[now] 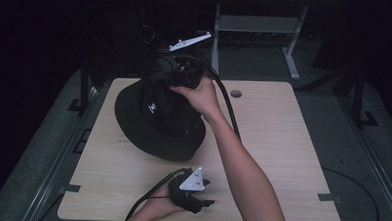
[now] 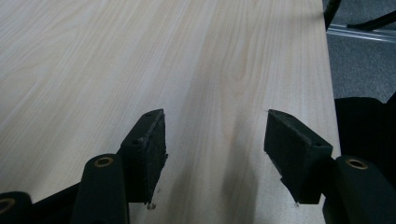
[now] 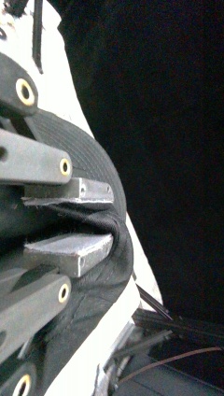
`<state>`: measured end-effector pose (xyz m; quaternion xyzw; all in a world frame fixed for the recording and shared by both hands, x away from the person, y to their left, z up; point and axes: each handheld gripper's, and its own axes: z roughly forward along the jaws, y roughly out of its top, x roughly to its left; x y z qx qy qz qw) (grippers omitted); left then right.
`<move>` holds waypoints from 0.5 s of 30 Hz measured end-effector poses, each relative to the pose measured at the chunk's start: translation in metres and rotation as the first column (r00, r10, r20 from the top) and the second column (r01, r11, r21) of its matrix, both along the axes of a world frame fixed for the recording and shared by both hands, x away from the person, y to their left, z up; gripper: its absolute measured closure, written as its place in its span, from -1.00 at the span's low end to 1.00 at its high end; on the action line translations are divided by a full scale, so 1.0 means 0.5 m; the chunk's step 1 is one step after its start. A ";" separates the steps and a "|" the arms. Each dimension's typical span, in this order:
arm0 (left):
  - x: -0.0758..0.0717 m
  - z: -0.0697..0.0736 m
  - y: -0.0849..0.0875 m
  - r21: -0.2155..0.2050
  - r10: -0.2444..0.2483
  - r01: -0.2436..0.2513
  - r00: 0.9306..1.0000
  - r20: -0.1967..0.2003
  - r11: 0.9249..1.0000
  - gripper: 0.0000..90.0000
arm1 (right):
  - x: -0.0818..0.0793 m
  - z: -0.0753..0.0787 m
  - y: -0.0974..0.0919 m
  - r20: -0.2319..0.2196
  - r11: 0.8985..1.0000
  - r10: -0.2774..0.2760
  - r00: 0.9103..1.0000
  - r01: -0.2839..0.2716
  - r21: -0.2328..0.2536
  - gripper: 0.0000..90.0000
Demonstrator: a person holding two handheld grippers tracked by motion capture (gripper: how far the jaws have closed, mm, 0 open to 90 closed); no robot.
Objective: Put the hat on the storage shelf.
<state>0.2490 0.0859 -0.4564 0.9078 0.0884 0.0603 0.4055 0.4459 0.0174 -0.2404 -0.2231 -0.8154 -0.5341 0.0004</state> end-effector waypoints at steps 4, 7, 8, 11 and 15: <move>-0.003 -0.001 -0.002 0.001 -0.002 0.002 1.000 -0.001 1.000 -0.16 | -0.002 -0.001 -0.003 -0.001 1.000 0.015 1.000 -0.015 0.000 0.52; -0.005 -0.001 -0.003 0.006 -0.003 0.003 1.000 0.007 1.000 -0.16 | -0.006 -0.003 -0.006 0.004 1.000 0.011 1.000 -0.011 -0.004 0.42; -0.005 -0.001 -0.003 0.010 -0.003 0.003 1.000 0.009 1.000 -0.16 | -0.008 -0.005 -0.010 0.009 1.000 0.012 1.000 -0.012 -0.001 0.40; -0.005 -0.002 -0.003 0.010 -0.002 0.002 1.000 0.010 1.000 -0.16 | -0.011 -0.006 -0.010 0.007 1.000 0.011 1.000 -0.011 0.003 0.43; -0.005 -0.001 -0.001 0.012 -0.001 0.001 1.000 0.010 1.000 -0.16 | -0.013 -0.006 -0.004 0.010 1.000 0.024 1.000 -0.025 0.013 0.37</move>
